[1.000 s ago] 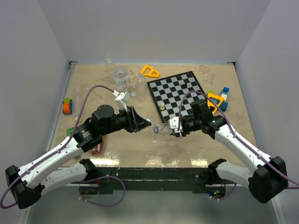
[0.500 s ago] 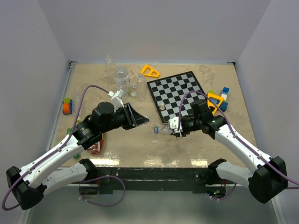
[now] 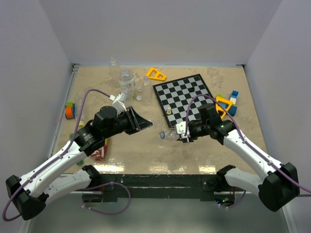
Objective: Unscrew the bottle caps
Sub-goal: Unscrew the bottle cap from the plastic bottle, then place the bottle cap at the center of the board.
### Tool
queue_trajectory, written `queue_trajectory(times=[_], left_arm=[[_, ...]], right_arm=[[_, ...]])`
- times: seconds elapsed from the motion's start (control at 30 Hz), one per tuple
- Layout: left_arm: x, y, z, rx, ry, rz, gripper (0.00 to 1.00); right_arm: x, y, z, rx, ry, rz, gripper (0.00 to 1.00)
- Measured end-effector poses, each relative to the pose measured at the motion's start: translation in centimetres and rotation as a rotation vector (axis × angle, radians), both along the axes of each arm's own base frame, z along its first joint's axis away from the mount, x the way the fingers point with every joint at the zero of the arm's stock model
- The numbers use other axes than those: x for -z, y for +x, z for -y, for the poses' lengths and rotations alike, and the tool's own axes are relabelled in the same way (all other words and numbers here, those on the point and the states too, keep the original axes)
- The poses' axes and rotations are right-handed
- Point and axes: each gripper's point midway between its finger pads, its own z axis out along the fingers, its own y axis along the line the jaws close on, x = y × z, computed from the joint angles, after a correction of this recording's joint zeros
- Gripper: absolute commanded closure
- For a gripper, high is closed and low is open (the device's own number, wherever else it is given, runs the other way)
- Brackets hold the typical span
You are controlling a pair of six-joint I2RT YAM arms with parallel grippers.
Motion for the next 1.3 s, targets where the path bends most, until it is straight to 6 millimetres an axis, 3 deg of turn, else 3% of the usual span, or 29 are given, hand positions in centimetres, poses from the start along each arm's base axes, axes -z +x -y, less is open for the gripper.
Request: queue_trajectory(times=[0.53, 0.8, 0.97, 1.07, 1.2, 1.3], left_arm=[[1.6, 0.1, -0.4, 0.008, 0.048, 0.029, 1.00], [5.7, 0.7, -1.8, 0.084, 0.257, 0.212, 1.00], [9.6, 1.6, -0.9, 0.150, 0.355, 0.205, 1.00], [12.3, 1.9, 0.4, 0.193, 0.408, 0.162, 1.00], [14.9, 1.4, 3.2, 0.270, 0.445, 0.138, 1.00], [15.7, 1.6, 6.0, 0.309, 0.456, 0.140, 1.00]], right_arm=[[0.0, 0.0, 0.0, 0.000, 0.000, 0.000, 0.84], [-0.1, 0.0, -0.1, 0.018, 0.007, -0.020, 0.84], [-1.2, 1.3, 0.2, 0.126, 0.053, -0.064, 0.85], [-2.9, 3.6, 1.6, 0.260, 0.118, -0.086, 0.85], [-6.3, 7.9, 6.0, 0.513, 0.237, -0.070, 0.85], [-8.4, 9.6, 9.1, 0.659, 0.310, -0.042, 0.85]])
